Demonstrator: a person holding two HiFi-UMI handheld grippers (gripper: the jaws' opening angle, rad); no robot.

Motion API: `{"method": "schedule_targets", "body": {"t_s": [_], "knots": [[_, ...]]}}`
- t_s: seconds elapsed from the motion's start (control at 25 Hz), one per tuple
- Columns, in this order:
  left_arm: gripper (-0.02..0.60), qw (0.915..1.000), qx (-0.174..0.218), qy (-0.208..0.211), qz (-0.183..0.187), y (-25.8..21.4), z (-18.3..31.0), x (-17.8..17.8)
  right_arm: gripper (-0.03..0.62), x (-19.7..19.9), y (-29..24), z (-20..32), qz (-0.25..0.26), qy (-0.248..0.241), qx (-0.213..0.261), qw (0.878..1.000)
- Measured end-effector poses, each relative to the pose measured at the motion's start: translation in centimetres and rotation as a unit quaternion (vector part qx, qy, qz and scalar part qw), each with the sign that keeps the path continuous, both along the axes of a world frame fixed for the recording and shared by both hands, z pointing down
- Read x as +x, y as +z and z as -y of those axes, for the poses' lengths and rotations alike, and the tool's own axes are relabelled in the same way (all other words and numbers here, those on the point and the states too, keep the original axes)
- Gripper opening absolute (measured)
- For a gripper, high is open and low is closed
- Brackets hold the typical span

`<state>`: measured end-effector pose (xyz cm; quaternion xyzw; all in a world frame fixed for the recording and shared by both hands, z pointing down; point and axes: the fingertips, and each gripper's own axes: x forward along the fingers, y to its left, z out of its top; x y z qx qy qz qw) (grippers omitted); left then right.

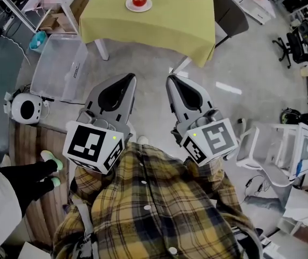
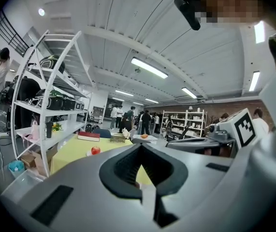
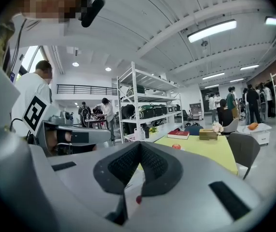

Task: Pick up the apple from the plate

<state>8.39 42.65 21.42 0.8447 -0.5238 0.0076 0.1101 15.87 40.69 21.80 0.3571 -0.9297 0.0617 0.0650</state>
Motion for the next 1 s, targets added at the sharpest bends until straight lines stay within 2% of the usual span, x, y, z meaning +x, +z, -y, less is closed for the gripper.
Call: {"method": "schedule_targets", "body": {"t_s": [0.6,0.8,1.0], "knots": [[0.006,0.9994,-0.016,0.031,0.005,0.1,13.5,-11.1,-0.003,-11.1,-0.3,13.0,0.002,0.021,-0.006,1.0],[0.006,0.9988,-0.021,0.045,0.002,0.4,16.5,-13.4,-0.003,-13.0,0.2,15.6,-0.001,0.041,-0.011,0.999],[0.006,0.9977,-0.033,0.059,-0.002,1.2,18.7,-14.0,-0.003,-13.4,0.7,17.7,-0.004,0.057,-0.023,0.998]]}}
